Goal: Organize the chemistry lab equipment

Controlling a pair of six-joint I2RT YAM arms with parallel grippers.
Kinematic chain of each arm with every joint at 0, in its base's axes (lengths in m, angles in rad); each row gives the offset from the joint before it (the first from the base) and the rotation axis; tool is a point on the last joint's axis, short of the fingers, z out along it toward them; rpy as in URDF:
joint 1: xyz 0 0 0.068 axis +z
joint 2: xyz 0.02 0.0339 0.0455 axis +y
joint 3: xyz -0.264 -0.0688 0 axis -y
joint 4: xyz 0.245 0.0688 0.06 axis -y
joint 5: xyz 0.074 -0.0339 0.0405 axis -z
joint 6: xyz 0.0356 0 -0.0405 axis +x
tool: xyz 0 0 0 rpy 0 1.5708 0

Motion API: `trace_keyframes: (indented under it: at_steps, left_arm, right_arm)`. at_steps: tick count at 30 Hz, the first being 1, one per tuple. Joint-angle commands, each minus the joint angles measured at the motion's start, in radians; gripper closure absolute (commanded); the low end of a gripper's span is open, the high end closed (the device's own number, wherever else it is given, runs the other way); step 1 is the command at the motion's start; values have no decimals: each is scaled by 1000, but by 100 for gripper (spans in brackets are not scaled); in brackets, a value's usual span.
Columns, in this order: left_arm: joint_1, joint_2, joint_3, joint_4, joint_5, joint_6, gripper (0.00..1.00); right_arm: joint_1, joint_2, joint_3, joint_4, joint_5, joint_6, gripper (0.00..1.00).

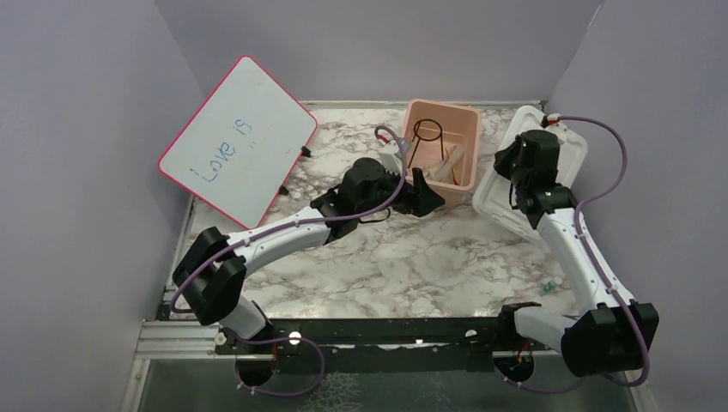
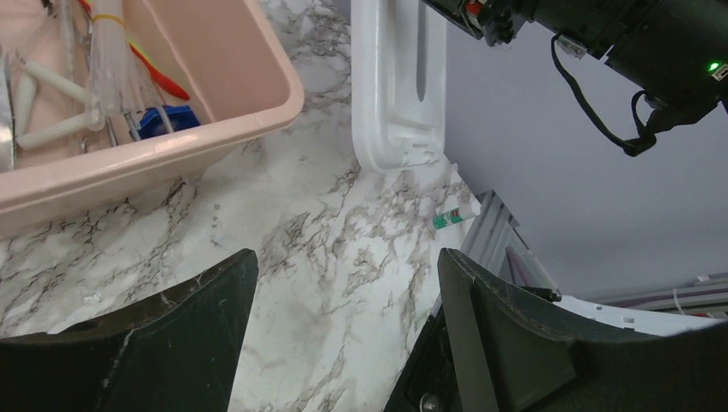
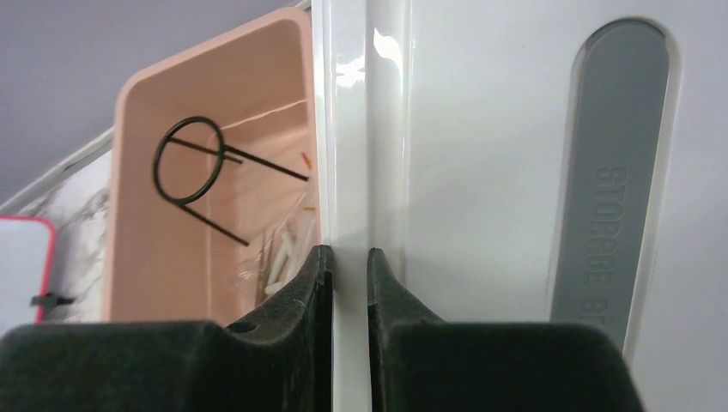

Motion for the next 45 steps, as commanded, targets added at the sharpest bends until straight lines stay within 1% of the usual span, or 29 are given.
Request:
trace_keyframes:
  at_steps: [1, 6, 12, 15, 17, 18, 20, 21, 22, 25, 27, 28, 30, 32, 33, 35, 37, 39, 42, 45]
  left_arm:
    - [-14, 46, 62, 57, 31, -7, 19]
    - [-23, 137, 140, 67, 38, -15, 15]
    - [-38, 267, 271, 71, 82, -61, 12]
    - [-49, 316, 325, 71, 103, -85, 13]
    - [-58, 340, 351, 74, 117, -100, 18]
    - [-64, 350, 361, 73, 117, -106, 22]
    - [-70, 364, 369, 74, 115, -113, 36]
    - [-71, 367, 367, 76, 112, -116, 44]
    - [-72, 366, 363, 79, 104, -117, 54]
    - [-71, 346, 337, 94, 78, -116, 76]
    - [-71, 331, 329, 101, 75, -114, 93]
    - [-71, 324, 325, 101, 75, -112, 100]
    - [-69, 301, 316, 101, 70, -103, 100]
    - [-61, 273, 304, 101, 67, -99, 100]
    - [-55, 258, 296, 101, 67, -100, 100]
    - [-34, 225, 281, 101, 76, -108, 100]
    - [-9, 188, 268, 101, 93, -121, 100]
    - [15, 159, 257, 101, 108, -141, 100]
    - [64, 120, 245, 99, 146, -192, 100]
    - [134, 87, 223, 102, 177, -258, 100]
  right_arm:
    - [-1, -24, 68, -16, -210, 32, 99]
    - [-1, -34, 97, -11, -365, 99, 99]
    - [-1, -71, 99, -5, -441, 158, 99]
    - [-1, -88, 86, 8, -459, 184, 99]
    - [-1, -94, 77, 15, -469, 200, 99]
    - [-1, -96, 72, 20, -473, 206, 99]
    - [-1, -101, 64, 26, -478, 216, 99]
    - [0, -103, 61, 30, -480, 219, 99]
    - [0, -104, 59, 30, -482, 219, 99]
    - [-1, -111, 57, 30, -483, 218, 99]
    - [-1, -115, 55, 33, -490, 214, 98]
    - [-1, -116, 55, 32, -496, 215, 96]
    - [-1, -121, 57, 28, -501, 205, 82]
    - [-1, -127, 62, 25, -515, 186, 64]
    - [-1, -130, 66, 19, -519, 174, 58]
    - [-1, -141, 75, 10, -522, 150, 51]
    - [0, -156, 80, 6, -527, 129, 45]
    - [-2, -181, 76, 16, -539, 110, 42]
    - [0, -217, 63, 32, -548, 90, 41]
    - [-1, -244, 47, 10, -494, 74, 40]
